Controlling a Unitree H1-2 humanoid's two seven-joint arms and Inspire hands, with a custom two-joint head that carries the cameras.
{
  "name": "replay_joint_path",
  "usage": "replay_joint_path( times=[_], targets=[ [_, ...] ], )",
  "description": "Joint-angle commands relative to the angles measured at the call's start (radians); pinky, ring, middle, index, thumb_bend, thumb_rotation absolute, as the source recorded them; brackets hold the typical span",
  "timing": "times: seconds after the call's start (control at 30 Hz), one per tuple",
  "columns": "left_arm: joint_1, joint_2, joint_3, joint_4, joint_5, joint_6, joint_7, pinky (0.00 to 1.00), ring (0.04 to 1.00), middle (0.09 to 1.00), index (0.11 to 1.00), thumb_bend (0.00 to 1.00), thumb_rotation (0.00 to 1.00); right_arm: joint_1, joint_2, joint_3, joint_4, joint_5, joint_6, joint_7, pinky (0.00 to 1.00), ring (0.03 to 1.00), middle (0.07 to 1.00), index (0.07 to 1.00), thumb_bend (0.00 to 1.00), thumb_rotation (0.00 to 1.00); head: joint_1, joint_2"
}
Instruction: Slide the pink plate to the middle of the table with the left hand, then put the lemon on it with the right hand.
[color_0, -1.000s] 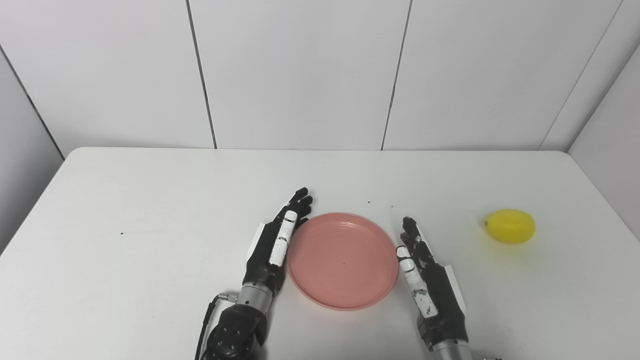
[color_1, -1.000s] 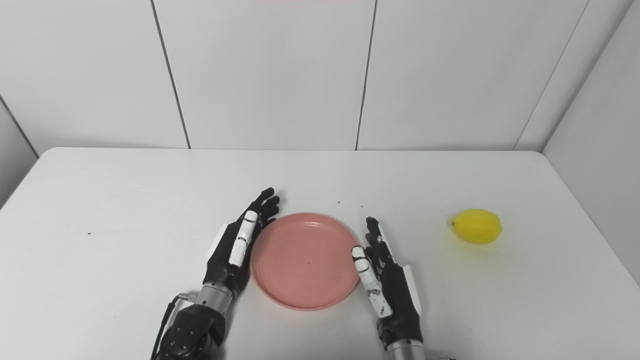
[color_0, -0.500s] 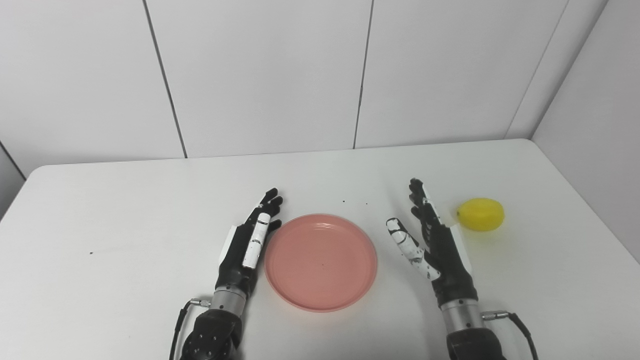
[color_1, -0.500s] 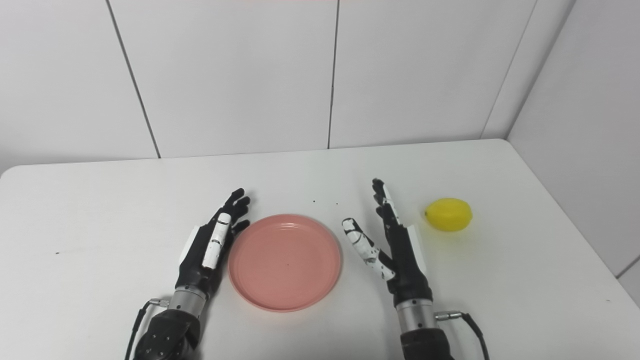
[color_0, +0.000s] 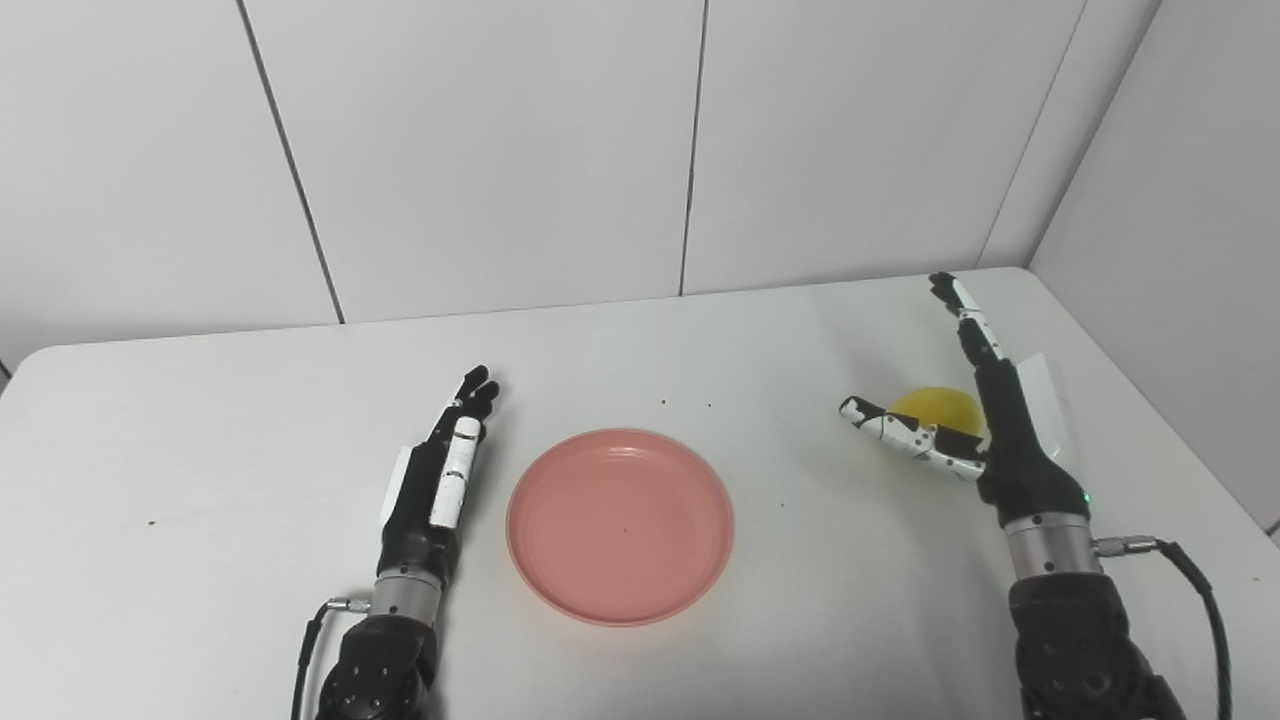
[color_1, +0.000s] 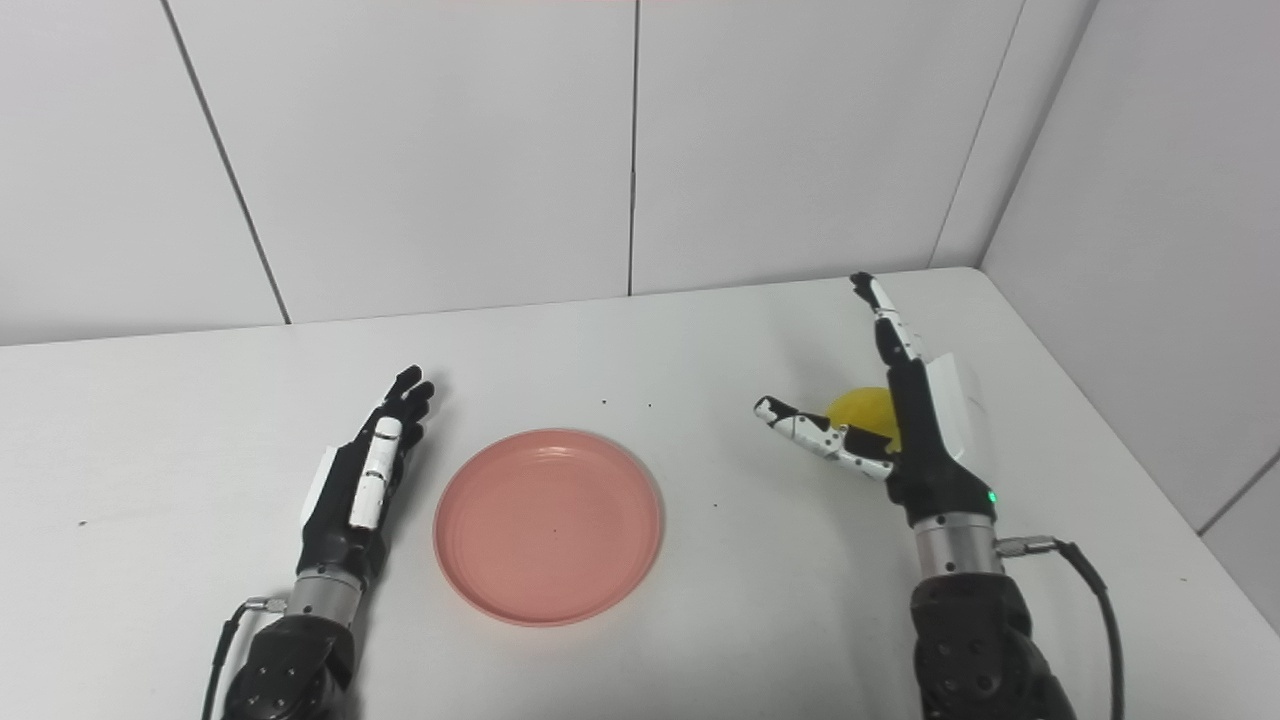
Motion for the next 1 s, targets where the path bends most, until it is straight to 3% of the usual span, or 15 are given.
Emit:
replay_joint_path(
  times=[0.0,0.37,0.53,0.83,0.97],
  targets=[
    [-0.033,-0.003,-0.001,-0.004,-0.002,-0.042,-0.002,0.95,0.943,0.921,0.918,0.47,1.00,-0.037,-0.038,-0.012,-0.012,-0.037,0.029,0.000,0.85,0.899,0.909,0.903,0.82,0.47,-0.001,-0.001],
    [-0.026,-0.008,-0.001,-0.016,-0.023,-0.034,-0.012,0.95,0.937,0.916,0.913,0.46,1.00,-0.071,-0.174,-0.024,0.079,-0.101,0.093,0.045,0.76,0.852,0.875,0.896,0.88,0.27,-0.009,-0.003],
    [-0.023,-0.008,-0.004,-0.015,-0.027,-0.034,-0.013,0.96,0.942,0.918,0.912,0.46,1.00,-0.075,-0.193,-0.014,0.136,-0.101,0.113,0.062,0.79,0.892,0.911,0.910,0.88,0.24,-0.006,-0.001],
    [-0.020,-0.006,-0.006,-0.009,-0.028,-0.040,-0.016,0.94,0.935,0.921,0.909,0.47,1.00,-0.099,-0.205,0.013,0.247,-0.081,0.078,0.041,0.77,0.869,0.896,0.894,0.88,0.14,-0.008,-0.002],
    [-0.020,-0.006,-0.007,-0.007,-0.026,-0.042,-0.016,0.94,0.934,0.920,0.910,0.47,1.00,-0.109,-0.202,0.032,0.261,-0.088,0.109,0.054,0.76,0.866,0.896,0.898,0.89,0.16,-0.007,-0.003]
  ],
)
